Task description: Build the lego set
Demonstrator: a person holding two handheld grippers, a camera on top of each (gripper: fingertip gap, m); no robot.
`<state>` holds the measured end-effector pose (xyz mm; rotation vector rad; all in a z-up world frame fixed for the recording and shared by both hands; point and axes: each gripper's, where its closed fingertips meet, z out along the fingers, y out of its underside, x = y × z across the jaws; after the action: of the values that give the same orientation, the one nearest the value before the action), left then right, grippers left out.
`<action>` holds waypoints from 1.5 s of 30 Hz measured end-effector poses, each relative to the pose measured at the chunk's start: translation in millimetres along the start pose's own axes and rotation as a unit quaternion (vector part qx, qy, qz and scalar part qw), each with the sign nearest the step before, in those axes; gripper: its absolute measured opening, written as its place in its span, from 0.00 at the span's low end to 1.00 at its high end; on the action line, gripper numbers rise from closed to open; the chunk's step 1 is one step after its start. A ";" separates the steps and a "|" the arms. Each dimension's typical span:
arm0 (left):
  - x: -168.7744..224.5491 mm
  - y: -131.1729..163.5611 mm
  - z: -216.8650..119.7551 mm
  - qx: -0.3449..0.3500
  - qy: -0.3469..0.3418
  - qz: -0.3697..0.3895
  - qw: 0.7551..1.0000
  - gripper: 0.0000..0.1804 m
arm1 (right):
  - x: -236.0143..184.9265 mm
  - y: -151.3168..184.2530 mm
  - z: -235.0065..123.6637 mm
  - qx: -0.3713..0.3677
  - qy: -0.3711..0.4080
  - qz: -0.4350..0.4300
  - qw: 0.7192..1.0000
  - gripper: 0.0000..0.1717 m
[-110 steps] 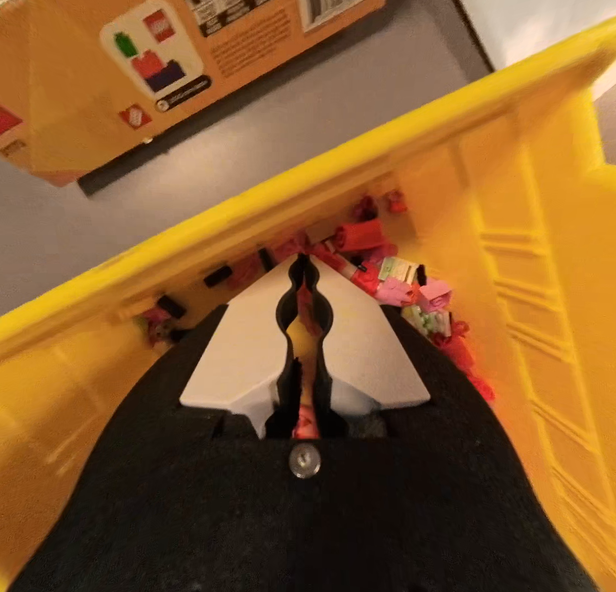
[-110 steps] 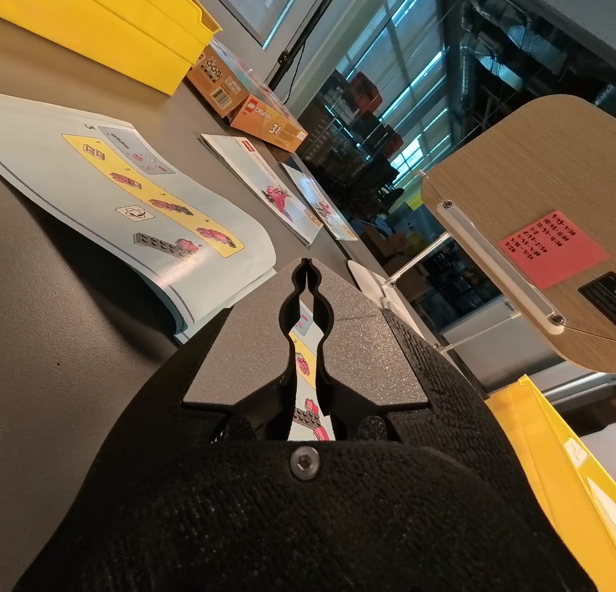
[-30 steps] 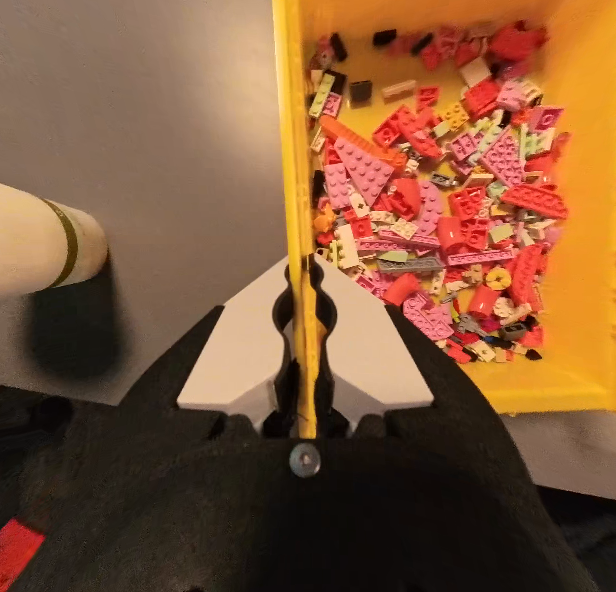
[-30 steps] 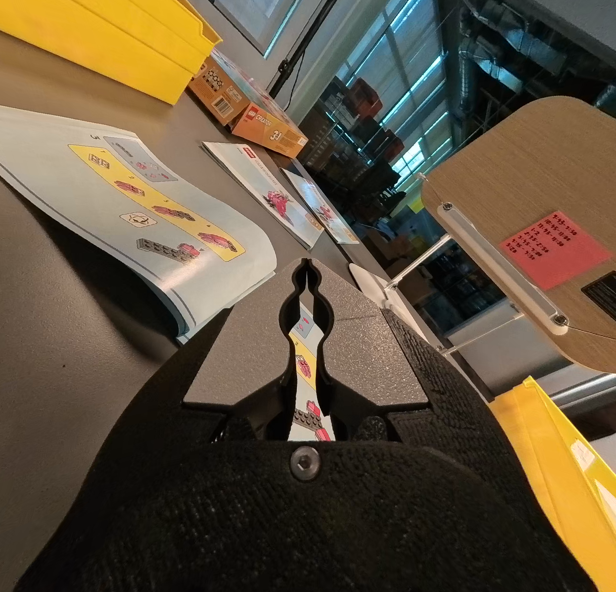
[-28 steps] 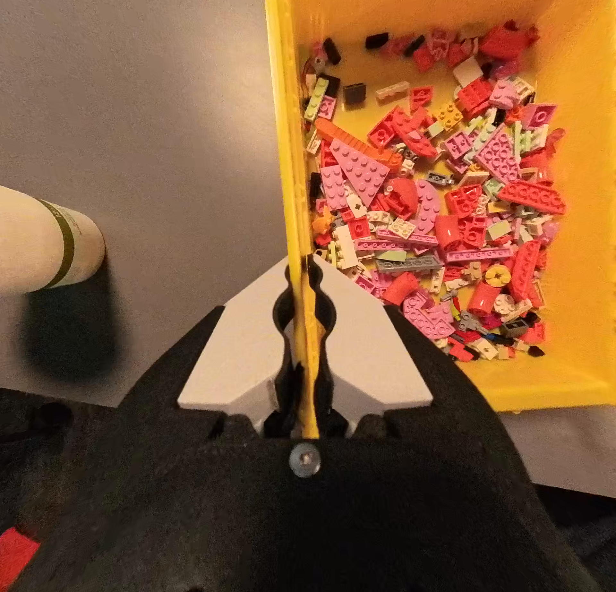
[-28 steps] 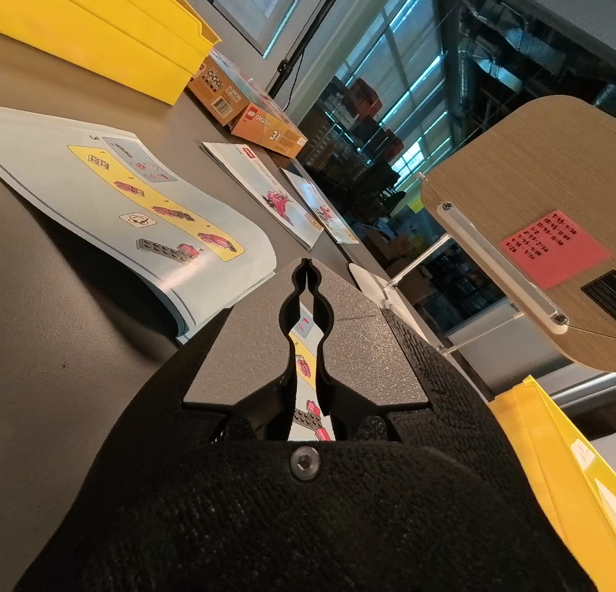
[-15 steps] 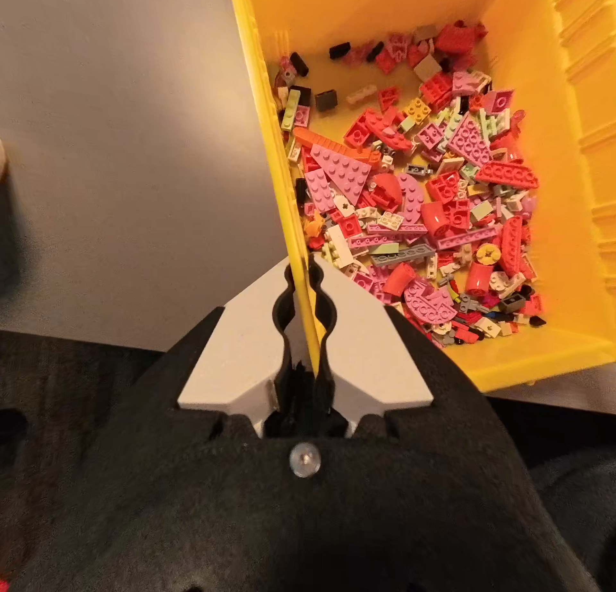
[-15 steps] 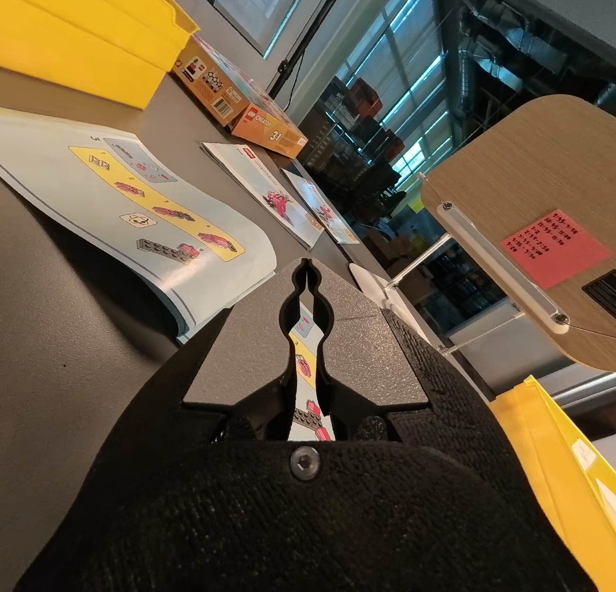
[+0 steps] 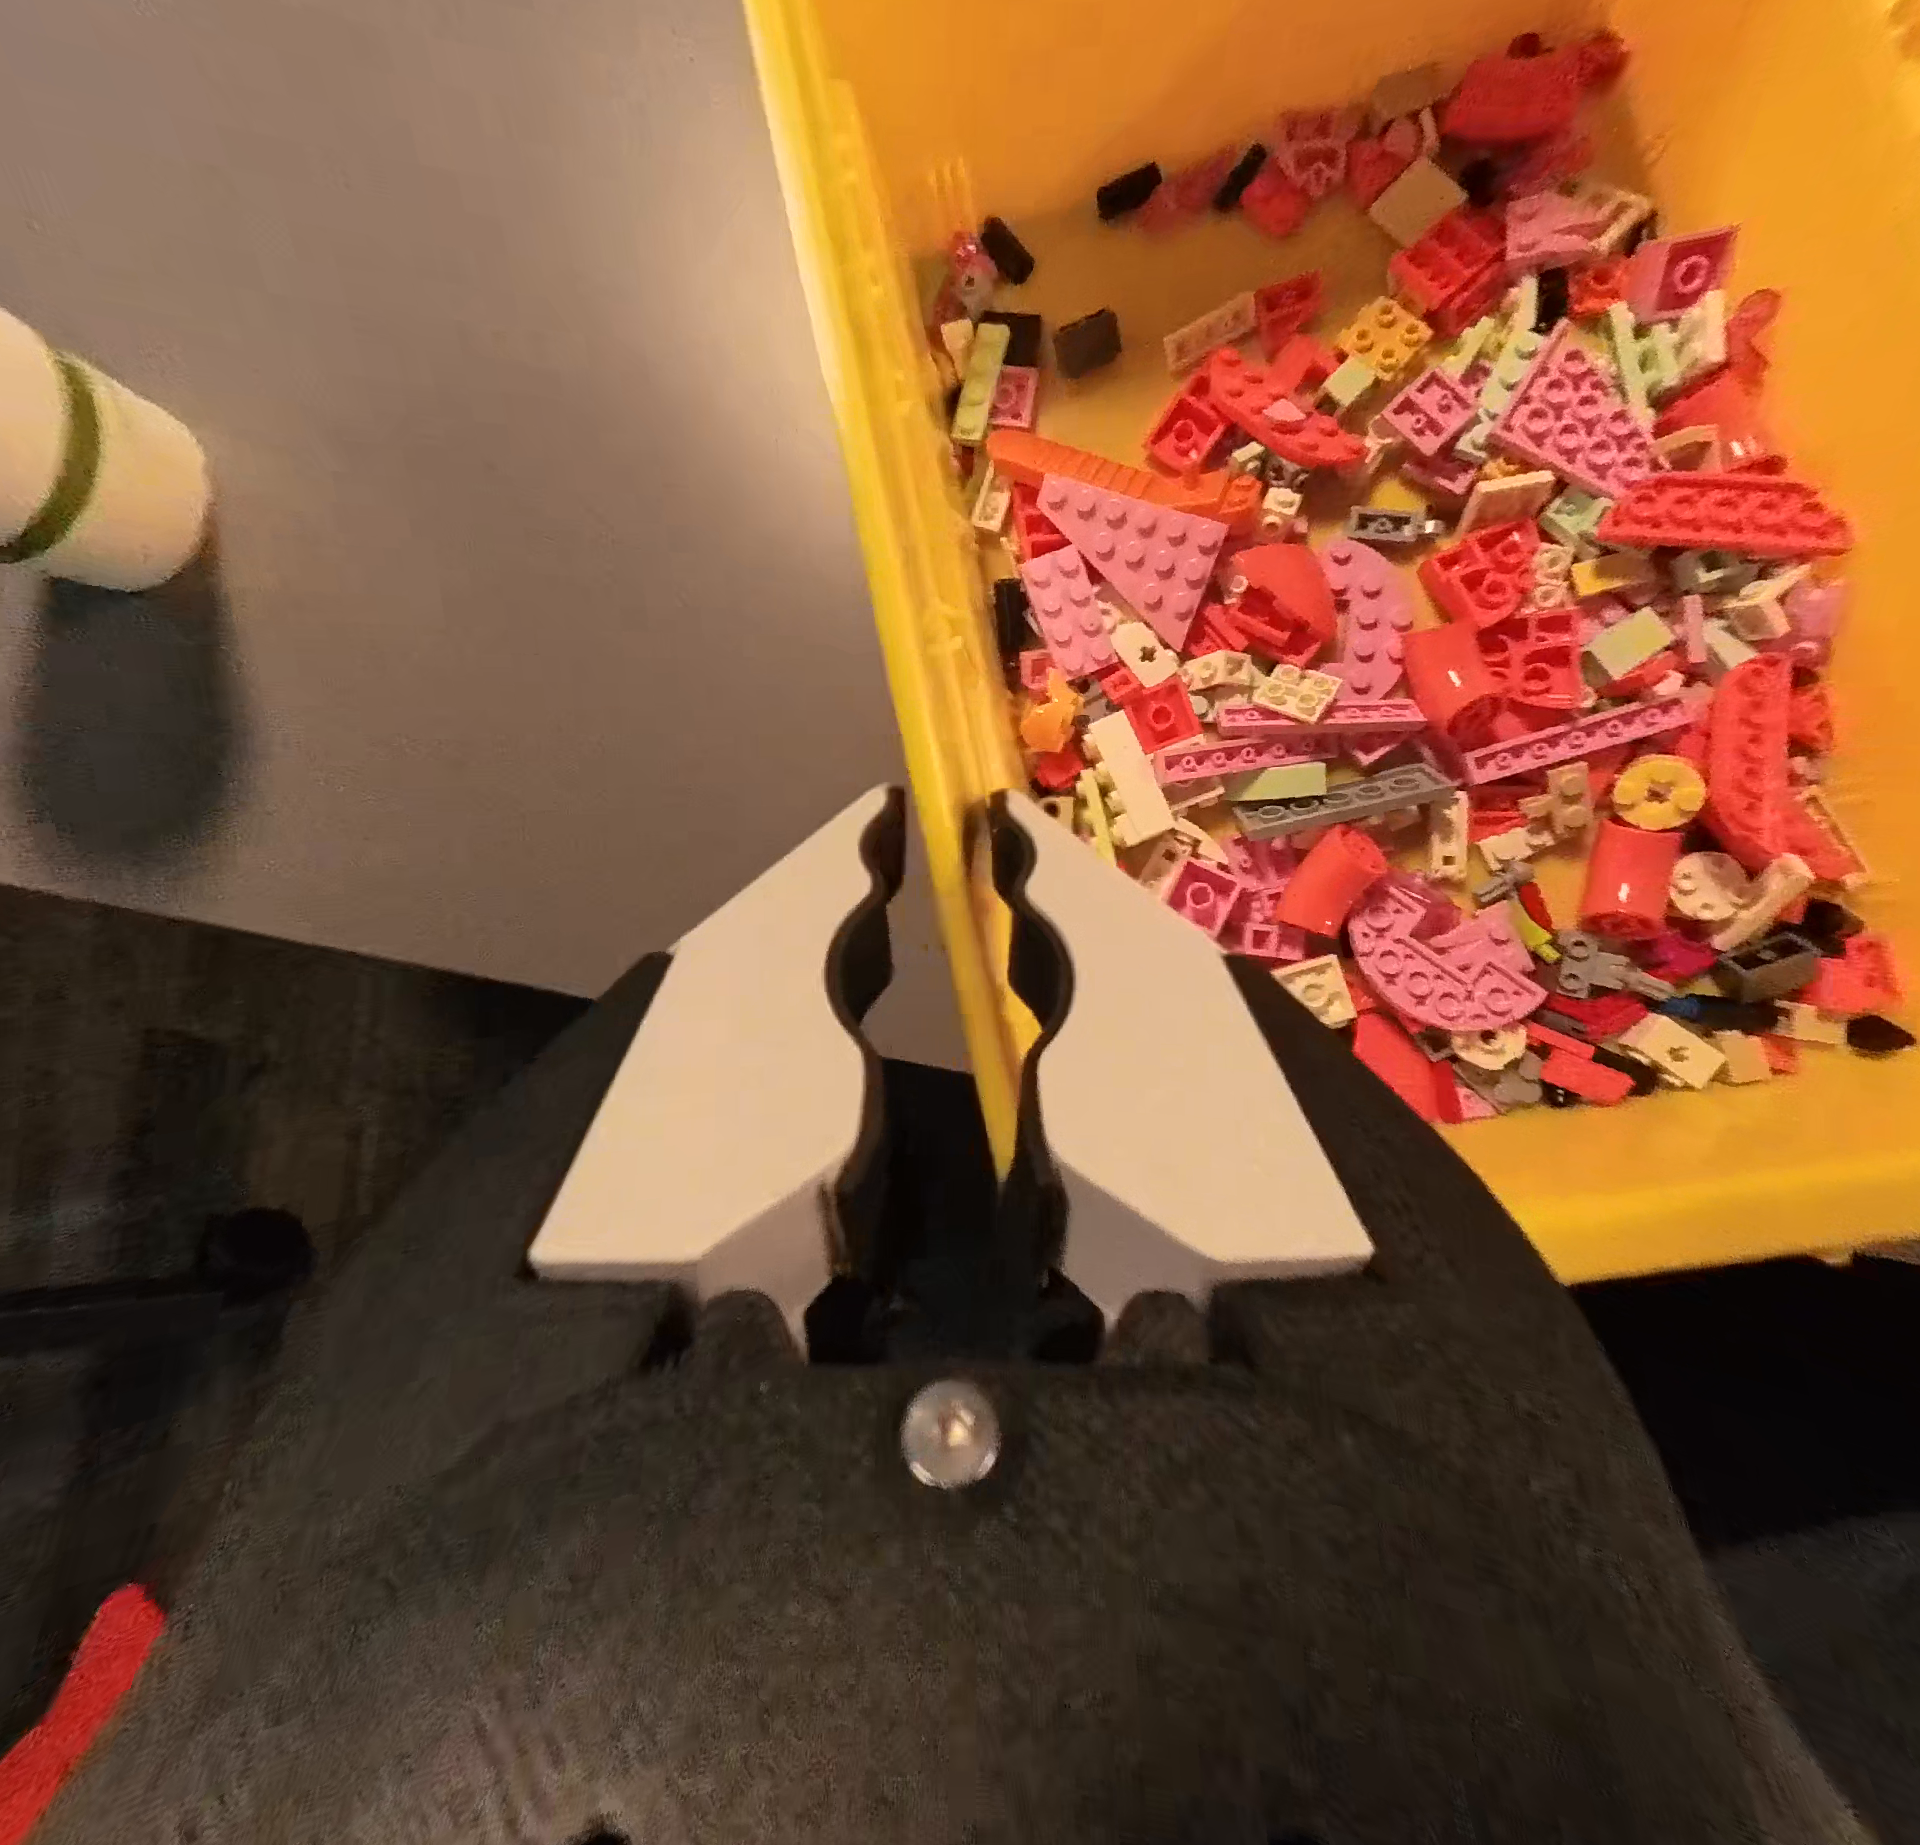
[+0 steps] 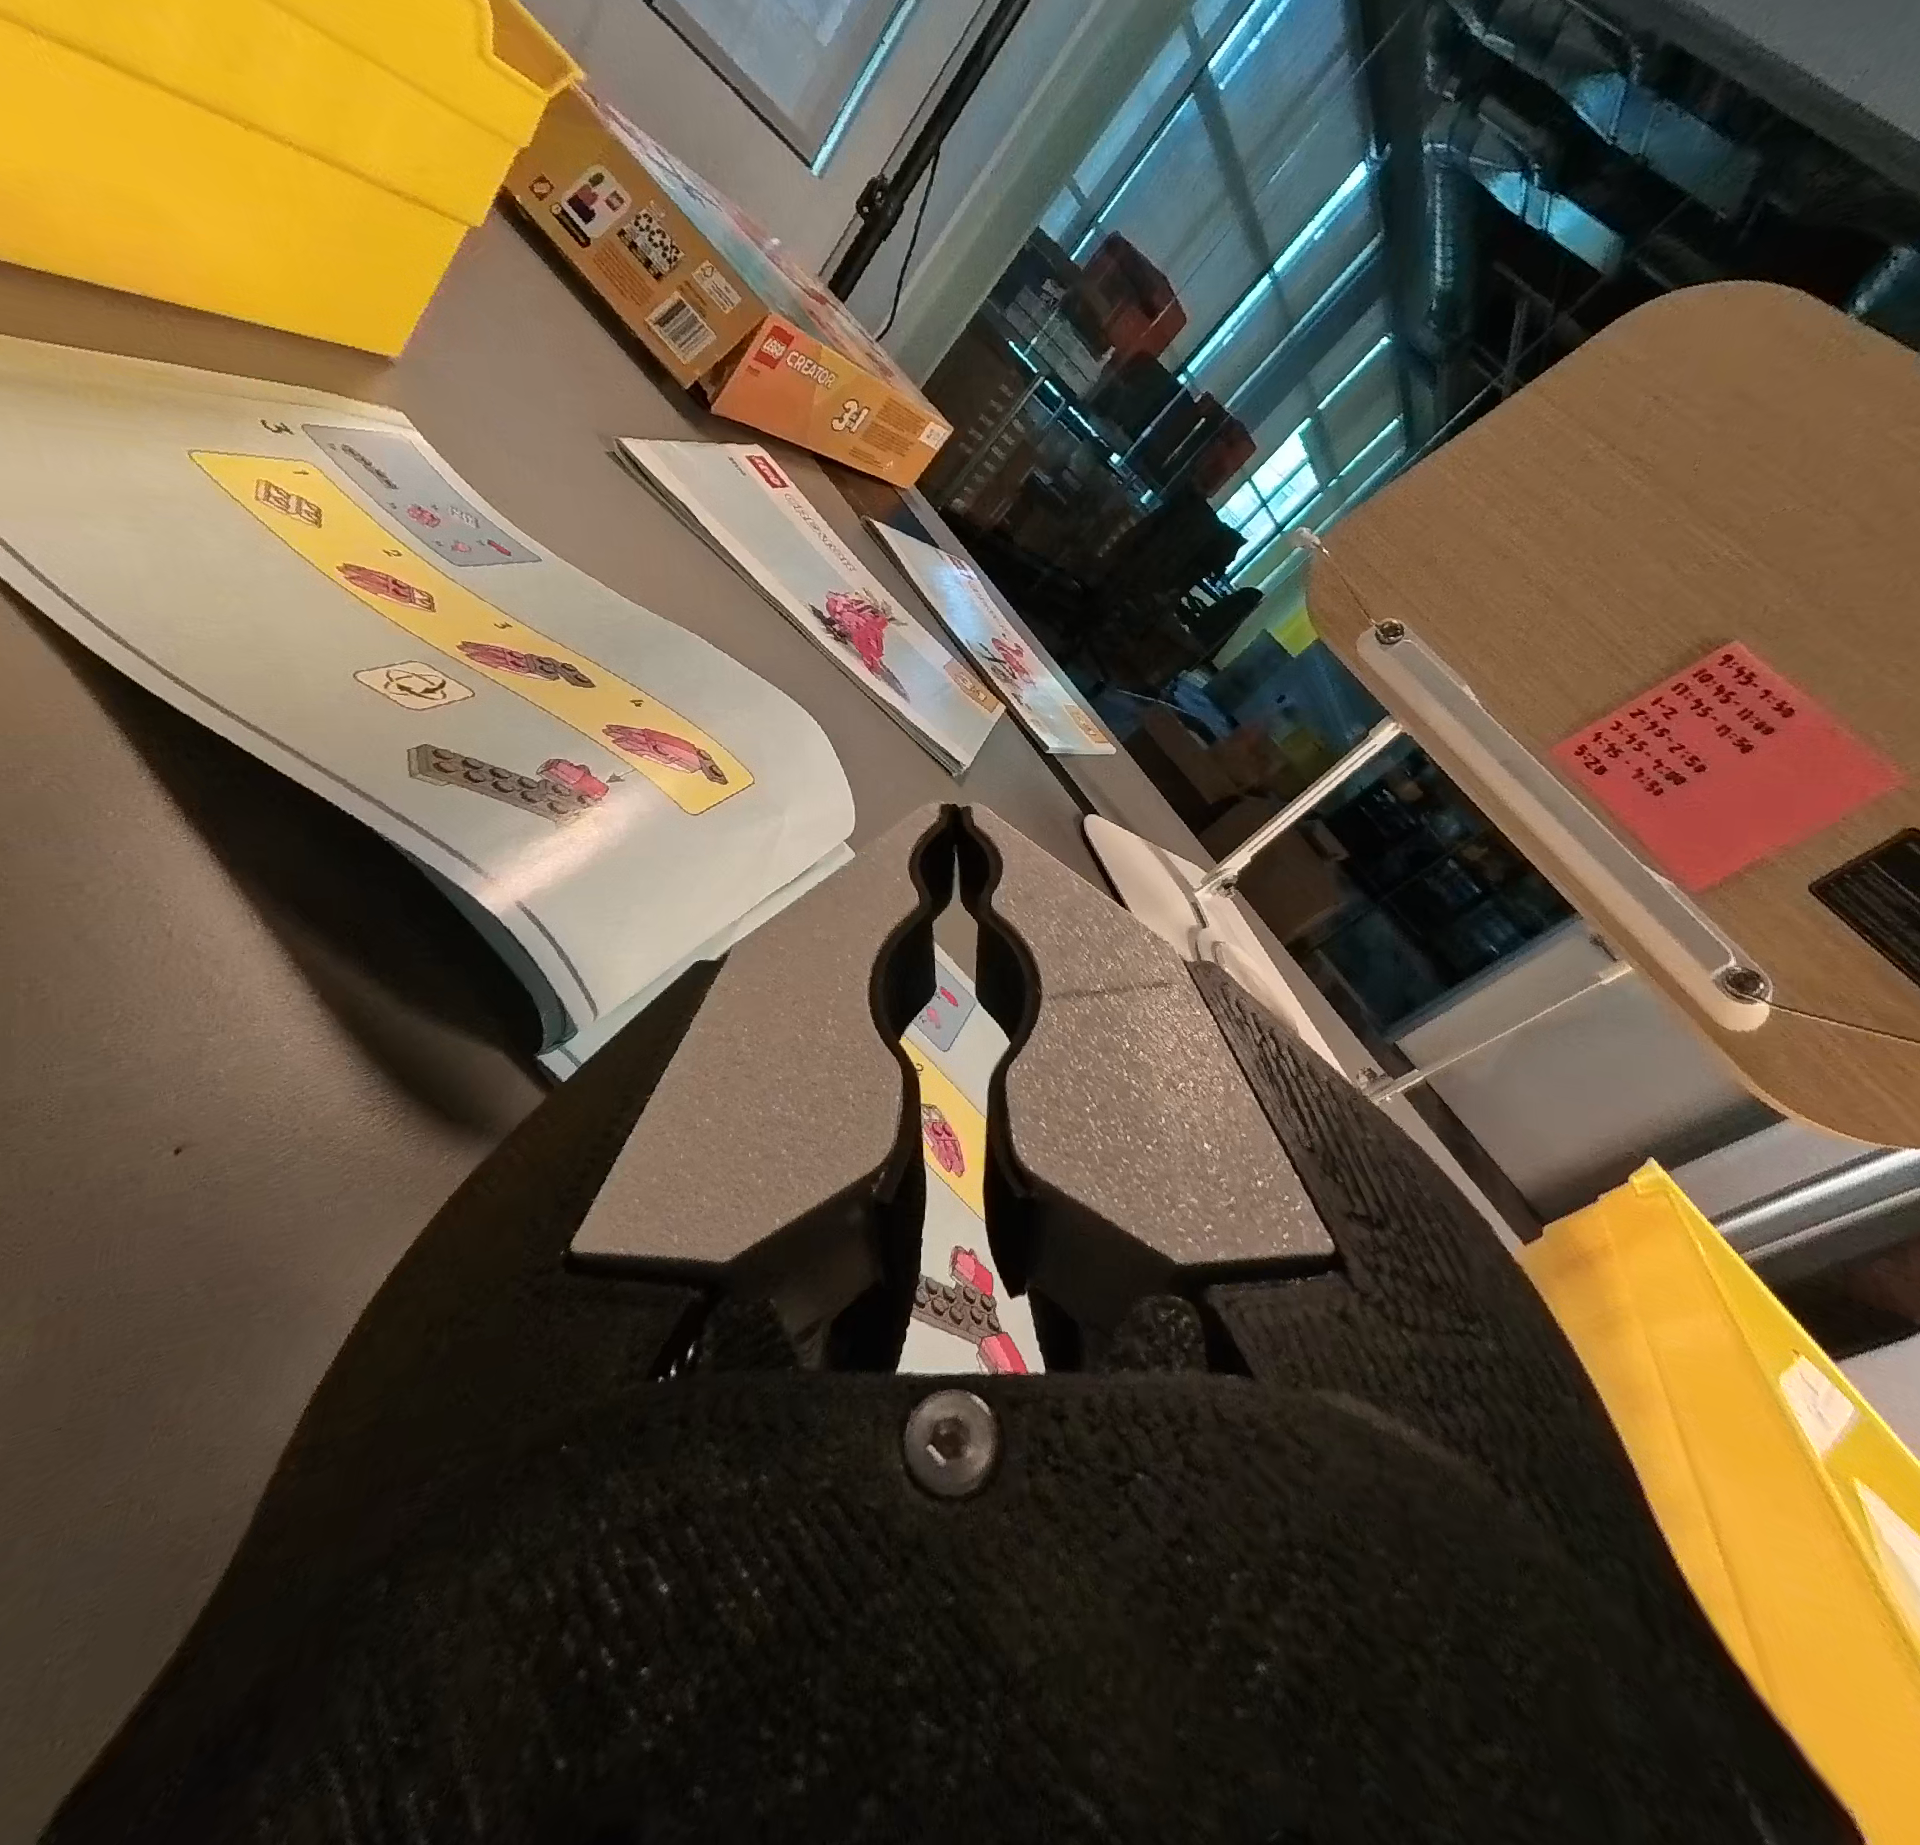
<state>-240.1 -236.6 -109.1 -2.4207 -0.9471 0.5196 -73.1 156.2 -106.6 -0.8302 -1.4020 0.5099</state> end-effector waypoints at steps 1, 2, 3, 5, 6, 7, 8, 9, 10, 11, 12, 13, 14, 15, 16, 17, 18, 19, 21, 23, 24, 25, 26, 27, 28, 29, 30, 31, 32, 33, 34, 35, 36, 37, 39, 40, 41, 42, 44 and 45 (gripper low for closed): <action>-3.6 -3.2 -5.2 0.012 -0.016 -0.001 1.000 0.10 | 0.5 0.1 0.1 0.000 0.001 0.001 1.000 0.00; -7.7 -6.6 -11.4 0.024 -0.031 -0.004 0.999 0.13 | 0.7 0.1 0.0 0.000 0.001 0.002 1.000 0.00; -11.6 -10.2 -17.9 0.036 -0.044 -0.009 0.998 0.17 | 0.7 0.1 -0.1 0.000 0.001 0.002 1.000 0.00; -17.6 -21.3 -32.5 0.071 -0.068 -0.014 0.995 0.22 | 0.7 0.3 0.1 0.000 0.001 0.001 1.000 0.00; -15.9 -29.8 -40.0 0.096 -0.071 -0.008 0.993 0.22 | 0.8 0.4 0.2 -0.001 0.001 0.001 1.000 0.00; -7.5 -39.6 -46.1 0.122 -0.059 0.007 0.991 0.22 | 0.9 0.4 0.3 -0.001 0.001 0.001 1.000 0.00; 9.2 -50.3 -50.0 0.148 -0.026 0.031 0.988 0.22 | 1.0 0.5 0.5 -0.001 0.002 0.001 1.000 0.00; 32.8 -59.4 -51.7 0.168 0.026 0.059 0.984 0.22 | 1.0 0.5 0.6 -0.001 0.002 0.001 1.000 0.00; 58.0 -64.4 -51.2 0.172 0.084 0.080 0.978 0.22 | 0.9 0.6 0.7 -0.001 0.001 0.000 1.000 0.00; 80.3 -65.2 -47.9 0.159 0.133 0.096 0.973 0.22 | 0.7 0.6 0.7 -0.001 0.001 0.000 1.000 0.00; 100.3 -61.0 -41.9 0.132 0.176 0.122 0.968 0.22 | 0.7 0.5 0.7 -0.001 0.001 -0.001 1.000 0.00; 115.5 -54.7 -33.8 0.100 0.205 0.150 0.962 0.22 | 0.7 0.4 0.5 0.000 0.001 0.000 1.000 0.00; 125.2 -49.2 -23.9 0.071 0.218 0.168 0.959 0.22 | 0.8 0.3 0.4 0.000 0.001 0.000 1.000 0.00; 133.3 -43.4 -13.6 0.044 0.226 0.185 0.955 0.22 | 1.0 0.3 0.4 0.000 0.001 0.001 1.000 0.00; 140.5 -36.6 -4.1 0.016 0.231 0.196 0.953 0.20 | 1.0 0.3 0.3 0.000 0.001 0.001 1.000 0.00; 148.7 -30.5 4.0 -0.006 0.237 0.201 0.950 0.19 | 0.6 0.3 0.4 0.000 0.000 0.001 1.000 0.00; 159.3 -25.5 10.5 -0.019 0.246 0.202 0.948 0.19 | 0.5 0.5 0.6 -0.001 0.000 0.001 1.000 0.00; 168.0 -18.5 16.8 -0.035 0.250 0.209 0.945 0.20 | 0.8 0.9 1.0 -0.003 0.000 0.001 1.000 0.00; 171.5 -6.4 32.6 -0.064 0.221 0.220 0.948 0.25 | 1.4 1.2 1.4 -0.004 0.002 0.003 1.000 0.00; 172.5 2.2 44.0 -0.081 0.204 0.214 0.952 0.31 | 1.7 1.0 1.1 -0.002 0.001 0.006 1.000 0.00; 171.7 4.5 47.5 -0.085 0.199 0.205 0.955 0.32 | 1.6 0.9 1.0 -0.002 0.001 0.006 1.000 0.00; 168.9 2.0 49.2 -0.076 0.188 0.200 0.959 0.32 | 1.6 0.8 1.0 -0.002 0.000 0.006 1.000 0.00; 165.6 3.3 49.7 -0.081 0.182 0.198 0.960 0.33 | 1.3 0.8 1.1 -0.002 -0.001 0.006 1.000 0.00; 165.1 4.8 48.9 -0.087 0.188 0.193 0.959 0.31 | 1.1 0.7 1.2 -0.002 -0.002 0.006 1.000 0.00; 165.5 7.1 47.7 -0.094 0.200 0.190 0.957 0.27 | 0.8 0.6 1.3 -0.001 -0.003 0.007 1.000 0.00; 165.5 8.8 46.5 -0.100 0.211 0.188 0.954 0.19 | 0.6 0.3 1.4 0.000 -0.005 0.007 1.000 0.00; 163.2 10.0 45.7 -0.105 0.216 0.188 0.952 0.11 | 0.6 0.1 1.3 0.001 -0.006 0.008 1.000 0.00; 158.5 10.6 45.7 -0.108 0.212 0.192 0.952 0.06 | 0.6 0.0 1.3 0.001 -0.006 0.009 1.000 0.00; 151.0 10.3 46.9 -0.109 0.198 0.196 0.954 0.06 | 0.6 -0.1 1.2 0.002 -0.007 0.010 1.000 0.00; 142.7 8.8 48.4 -0.108 0.182 0.196 0.958 0.06 | 0.7 -0.2 1.2 0.002 -0.007 0.011 1.000 0.00; 135.7 6.5 49.4 -0.104 0.171 0.190 0.961 0.06 | 0.6 -0.2 1.2 0.002 -0.007 0.011 1.000 0.00; 130.2 3.8 49.9 -0.099 0.166 0.180 0.964 0.06 | 0.6 -0.2 1.1 0.002 -0.007 0.011 1.000 0.00; 124.0 0.2 50.7 -0.093 0.160 0.168 0.968 0.06 | 0.5 -0.2 1.2 0.002 -0.007 0.010 1.000 0.00; 116.3 -4.0 52.1 -0.086 0.148 0.159 0.972 0.06 | 0.4 -0.1 1.3 0.002 -0.008 0.010 1.000 0.00; 99.3 -11.3 55.9 -0.076 0.118 0.146 0.979 0.06 | 0.3 -0.1 1.3 0.002 -0.008 0.009 1.000 0.00; 91.7 -14.3 58.3 -0.073 0.106 0.140 0.982 0.06 | 0.3 -0.1 1.3 0.002 -0.008 0.009 1.000 0.00; 85.1 -15.6 61.1 -0.075 0.096 0.133 0.984 0.06 | 0.3 0.0 1.4 0.002 -0.008 0.009 1.000 0.00; 78.5 -15.8 64.7 -0.079 0.085 0.127 0.985 0.06 | 0.2 0.0 1.4 0.002 -0.008 0.009 1.000 0.00; 71.8 -14.6 70.8 -0.087 0.072 0.114 0.987 0.06 | 0.0 -0.1 1.4 0.002 -0.008 0.008 1.000 0.00; 73.0 -14.4 71.9 -0.086 0.073 0.112 0.987 0.08 | -0.1 -0.2 1.3 0.002 -0.008 0.008 1.000 0.00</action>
<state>-233.8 -154.3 -171.4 -2.6976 -0.6873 0.3413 -74.3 156.3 -106.6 -0.8355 -1.4098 0.5319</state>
